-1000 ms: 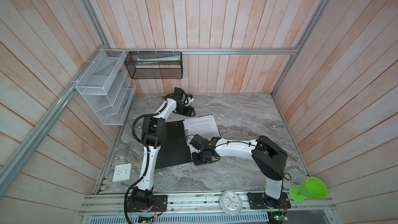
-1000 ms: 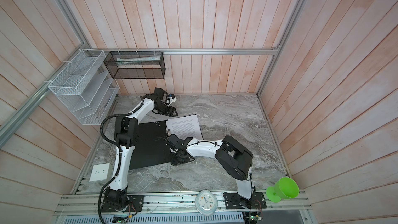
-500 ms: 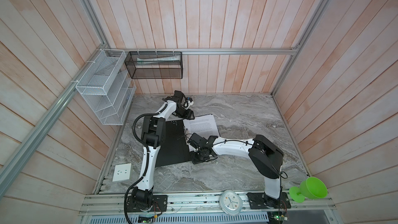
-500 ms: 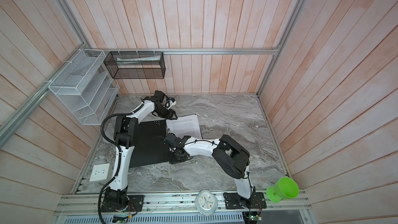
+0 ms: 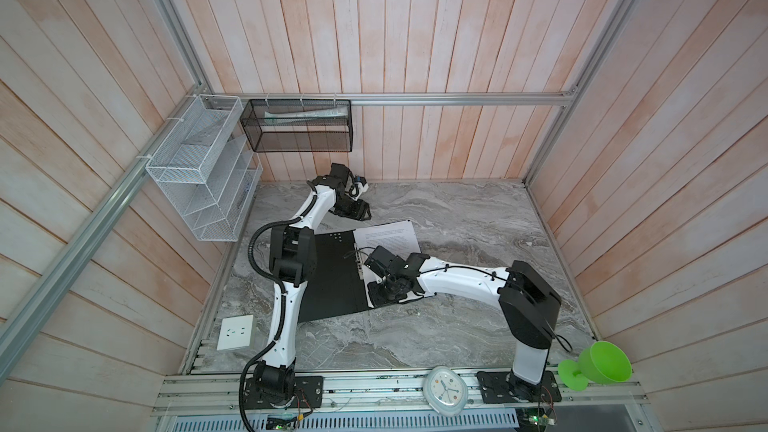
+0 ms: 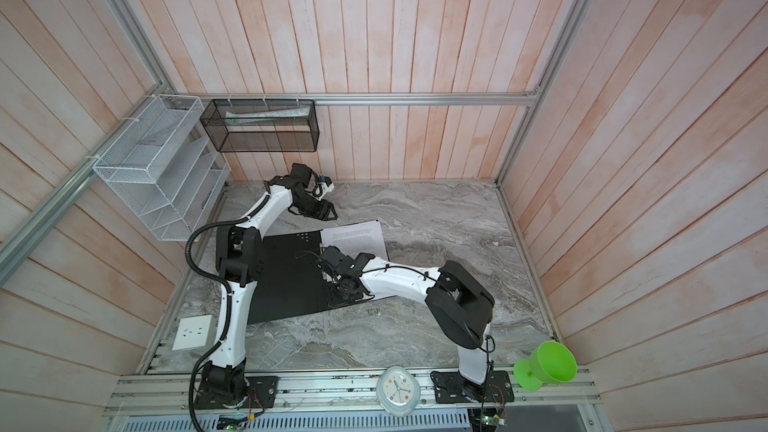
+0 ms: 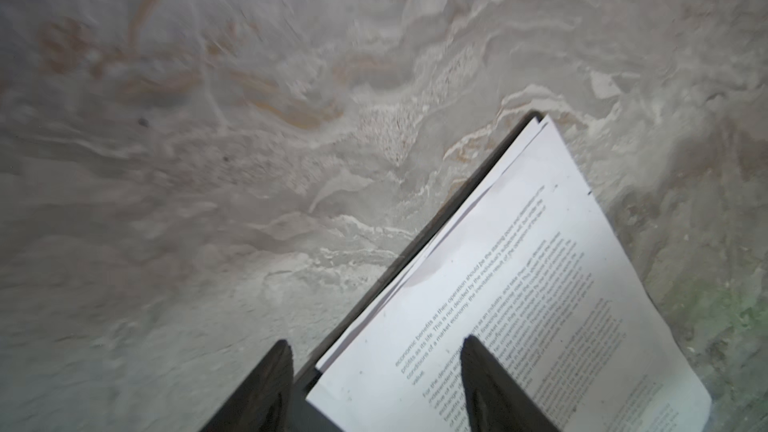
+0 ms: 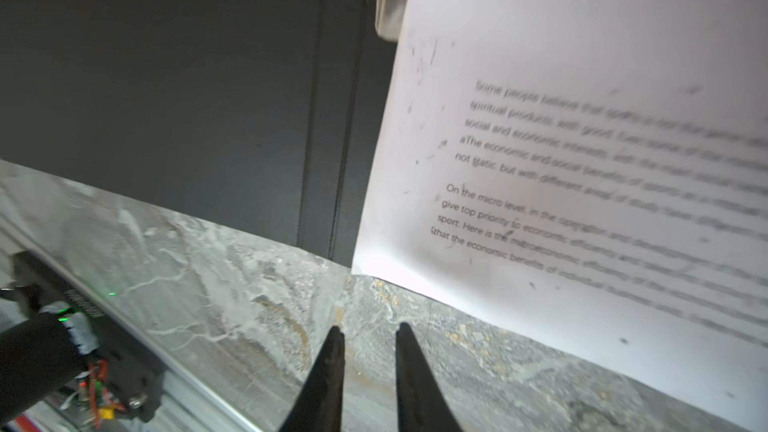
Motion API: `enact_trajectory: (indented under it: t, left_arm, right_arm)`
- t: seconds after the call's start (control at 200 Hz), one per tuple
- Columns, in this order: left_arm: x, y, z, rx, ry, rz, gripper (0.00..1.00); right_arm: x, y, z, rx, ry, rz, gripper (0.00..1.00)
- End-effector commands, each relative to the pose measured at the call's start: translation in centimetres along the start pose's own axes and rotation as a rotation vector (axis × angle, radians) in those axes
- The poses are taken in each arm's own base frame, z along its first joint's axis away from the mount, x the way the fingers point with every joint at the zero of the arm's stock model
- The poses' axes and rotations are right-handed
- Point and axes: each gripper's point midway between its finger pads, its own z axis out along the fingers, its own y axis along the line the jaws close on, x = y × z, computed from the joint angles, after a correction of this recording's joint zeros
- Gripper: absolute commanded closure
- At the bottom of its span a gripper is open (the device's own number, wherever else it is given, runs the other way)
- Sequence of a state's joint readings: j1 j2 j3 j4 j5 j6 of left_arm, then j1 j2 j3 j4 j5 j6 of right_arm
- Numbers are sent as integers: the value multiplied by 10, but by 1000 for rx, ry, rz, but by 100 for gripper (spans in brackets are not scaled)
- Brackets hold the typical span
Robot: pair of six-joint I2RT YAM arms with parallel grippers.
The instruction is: Put the files into the folder
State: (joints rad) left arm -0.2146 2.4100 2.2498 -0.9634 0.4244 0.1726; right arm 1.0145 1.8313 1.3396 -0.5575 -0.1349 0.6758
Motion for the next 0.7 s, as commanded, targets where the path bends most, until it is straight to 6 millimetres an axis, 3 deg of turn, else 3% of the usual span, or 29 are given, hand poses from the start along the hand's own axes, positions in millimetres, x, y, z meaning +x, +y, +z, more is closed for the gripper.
enact_trajectory:
  t: [0.0, 0.14, 0.23, 0.35, 0.56, 0.695]
  left_arm:
    - [-30, -12, -82, -59, -118, 26, 32]
    - [-7, -24, -101, -35, -130, -17, 32]
    - [23, -34, -94, 31, -127, -98, 32]
    - [63, -46, -82, 90, -128, -161, 32]
    - [111, -51, -59, 158, -112, -271, 31]
    - [121, -52, -48, 196, -86, -318, 31]
  right_arm:
    - [-36, -12, -50, -10, -122, 39, 77]
    - [-68, -57, -72, -11, -228, 131, 77]
    - [-85, -97, -77, 15, -272, 196, 78]
    - [-108, -132, -81, -22, -336, 258, 78]
    - [-129, -171, -64, -53, -345, 310, 77]
    - [-132, -181, -43, -68, -311, 315, 77]
